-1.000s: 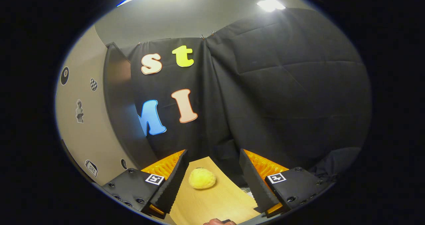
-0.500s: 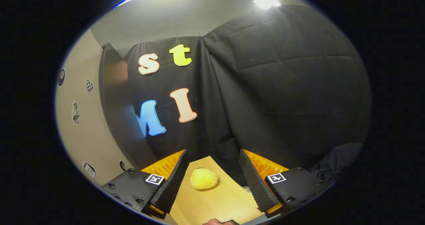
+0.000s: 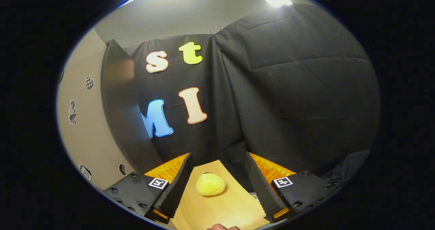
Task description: Open the cabinet door with the right hand, grasp the bottle in the cabinet with the left hand and place it on the coaster, then close the cabinet door with the right hand.
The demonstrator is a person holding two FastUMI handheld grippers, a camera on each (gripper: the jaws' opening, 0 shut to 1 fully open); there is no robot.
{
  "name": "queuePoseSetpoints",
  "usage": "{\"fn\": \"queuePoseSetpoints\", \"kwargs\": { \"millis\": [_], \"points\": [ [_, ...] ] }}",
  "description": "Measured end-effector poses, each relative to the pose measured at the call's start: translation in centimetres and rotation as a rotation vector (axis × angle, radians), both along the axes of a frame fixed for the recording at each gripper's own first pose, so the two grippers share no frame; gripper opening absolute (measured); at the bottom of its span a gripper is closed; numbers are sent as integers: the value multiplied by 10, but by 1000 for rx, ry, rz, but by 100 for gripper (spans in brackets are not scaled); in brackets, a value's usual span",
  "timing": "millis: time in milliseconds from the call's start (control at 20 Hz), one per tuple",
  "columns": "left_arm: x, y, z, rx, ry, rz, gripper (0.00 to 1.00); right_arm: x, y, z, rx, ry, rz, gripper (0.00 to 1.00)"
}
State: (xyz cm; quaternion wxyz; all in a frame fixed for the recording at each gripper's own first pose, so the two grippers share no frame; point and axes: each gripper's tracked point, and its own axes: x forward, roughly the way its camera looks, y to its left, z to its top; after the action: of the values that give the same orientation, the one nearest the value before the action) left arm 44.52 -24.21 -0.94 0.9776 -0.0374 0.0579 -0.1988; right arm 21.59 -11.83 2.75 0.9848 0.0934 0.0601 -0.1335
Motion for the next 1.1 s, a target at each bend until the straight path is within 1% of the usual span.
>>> {"fn": "queuePoseSetpoints", "kwargs": {
  "millis": [50,100,250,300,350,650,700,750,900,1000,1100],
  "points": [
    [-7,-1,3,11,-5,-5,72,0,3,1,10,-8,11,96],
    [-15,-2,5,29,-9,-11,70,0,6,1,19,-18,21,96],
    [-43,0,17,83,-44,-19,70,-11,12,2,21,-42,26,96],
    [-56,2,22,94,-56,-26,74,-17,16,1,17,-47,27,96],
    [-69,4,26,102,-64,-32,74,-23,20,0,15,-47,30,96],
    [-159,42,45,88,-107,1,75,-57,43,1,-9,-40,73,97],
    [-173,50,45,99,-111,10,70,-61,48,3,-11,-47,80,97],
    [-187,59,46,111,-119,20,70,-65,52,4,-8,-53,87,97],
    [-223,82,44,151,-152,44,70,-72,71,6,17,-63,123,96],
    [-247,96,34,197,-149,59,70,-75,85,9,27,-71,154,96],
    [-268,103,17,208,-127,57,71,-77,97,9,23,-66,177,96]
  ]
}}
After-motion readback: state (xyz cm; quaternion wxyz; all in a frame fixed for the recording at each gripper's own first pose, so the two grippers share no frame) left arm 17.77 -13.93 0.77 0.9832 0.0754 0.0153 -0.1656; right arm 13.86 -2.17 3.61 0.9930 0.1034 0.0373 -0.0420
